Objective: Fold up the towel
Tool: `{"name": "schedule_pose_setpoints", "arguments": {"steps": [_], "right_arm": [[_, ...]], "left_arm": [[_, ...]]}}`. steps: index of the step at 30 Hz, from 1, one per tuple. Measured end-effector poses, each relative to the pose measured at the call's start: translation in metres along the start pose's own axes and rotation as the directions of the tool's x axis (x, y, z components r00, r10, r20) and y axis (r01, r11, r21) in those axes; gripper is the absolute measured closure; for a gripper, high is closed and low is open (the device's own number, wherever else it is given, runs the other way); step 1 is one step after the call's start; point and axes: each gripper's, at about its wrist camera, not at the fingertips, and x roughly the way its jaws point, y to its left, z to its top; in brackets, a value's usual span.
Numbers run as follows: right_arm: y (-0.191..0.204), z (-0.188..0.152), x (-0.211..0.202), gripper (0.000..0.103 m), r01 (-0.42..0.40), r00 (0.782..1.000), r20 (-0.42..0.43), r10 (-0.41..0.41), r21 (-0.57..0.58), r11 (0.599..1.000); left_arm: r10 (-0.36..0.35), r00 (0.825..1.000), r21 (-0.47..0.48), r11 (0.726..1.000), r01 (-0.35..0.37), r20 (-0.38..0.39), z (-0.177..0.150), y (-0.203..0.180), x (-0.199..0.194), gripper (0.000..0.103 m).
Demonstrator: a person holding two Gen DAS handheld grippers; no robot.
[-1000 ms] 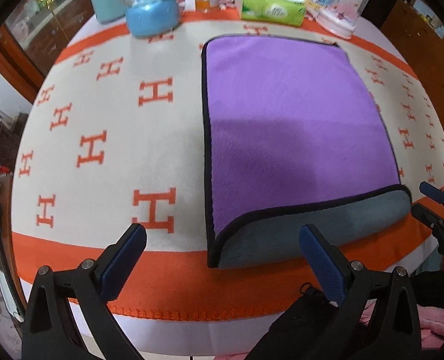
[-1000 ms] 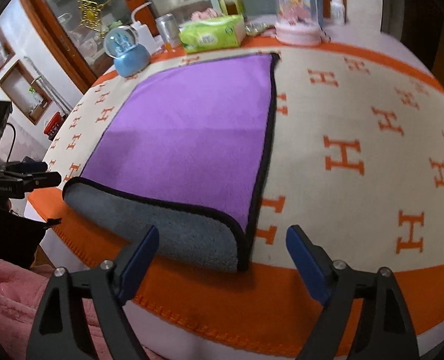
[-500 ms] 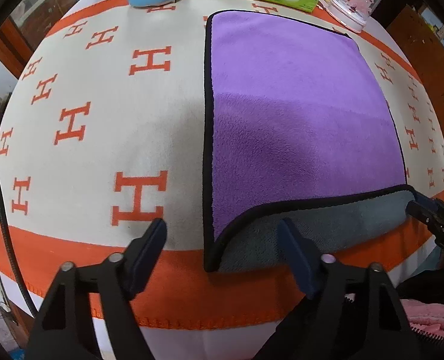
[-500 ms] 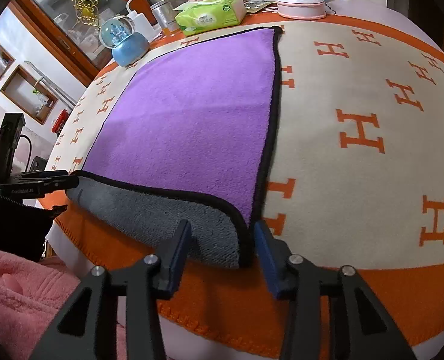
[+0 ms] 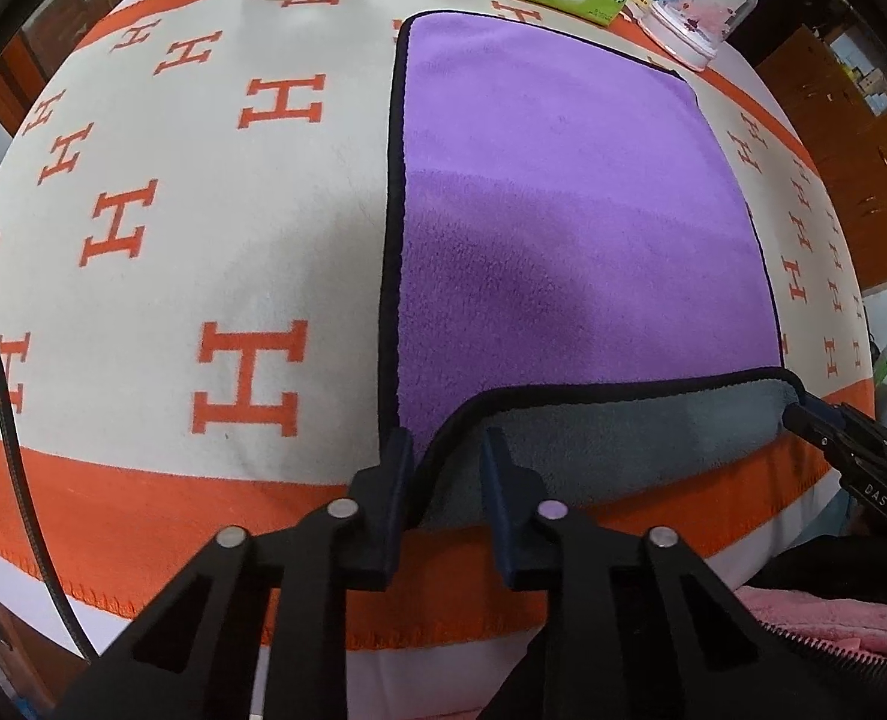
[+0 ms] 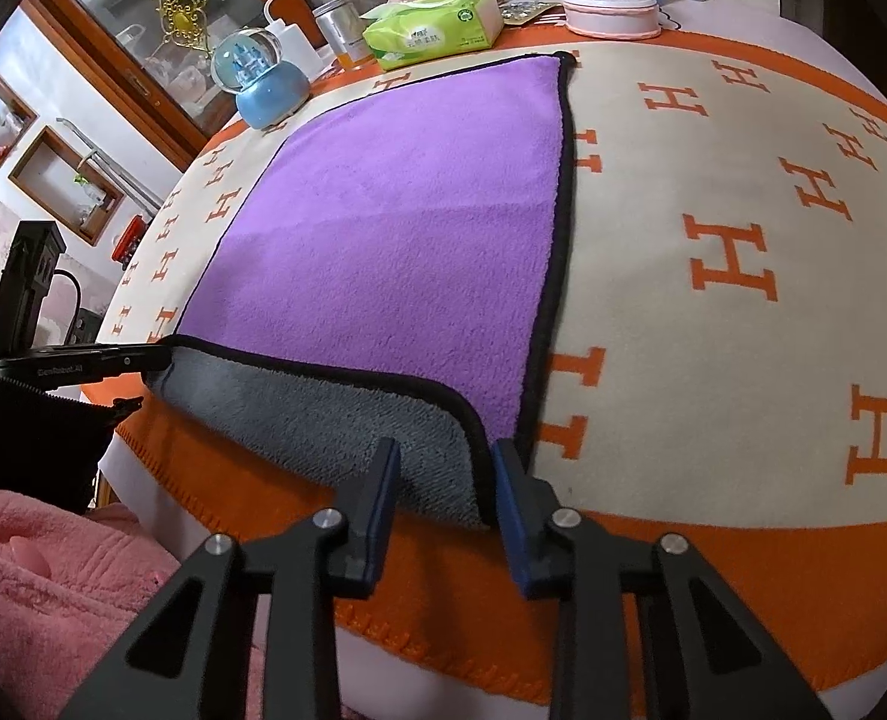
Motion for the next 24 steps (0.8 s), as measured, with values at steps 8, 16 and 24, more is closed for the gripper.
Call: {"name": "schedule_pose_setpoints", "arguments": {"steps": [8,16,24], "right_arm": [[0.001,-0.001,0.001,0.094,0.015,1.0,-0.001,-0.015,-0.007,1.0],[0.002,0.0,0.001,0.099,0.037,0.999,-0.006,-0.037,-0.01,0.999],[0.003,0.002,-0.003,0.099,0.031,0.999,0.015,-0.03,-0.02,0.999]], "left_arm": [[0.001,1.0,0.01,1.0,-0.001,-0.005,0.001,-0.002,0.004,0.096],[0.039,0.999,0.015,0.999,-0.039,-0.029,0.004,-0.007,0.012,0.098],[0.039,0.999,0.027,0.999,-0.039,-0.026,0.006,-0.007,0.006,0.1]]}}
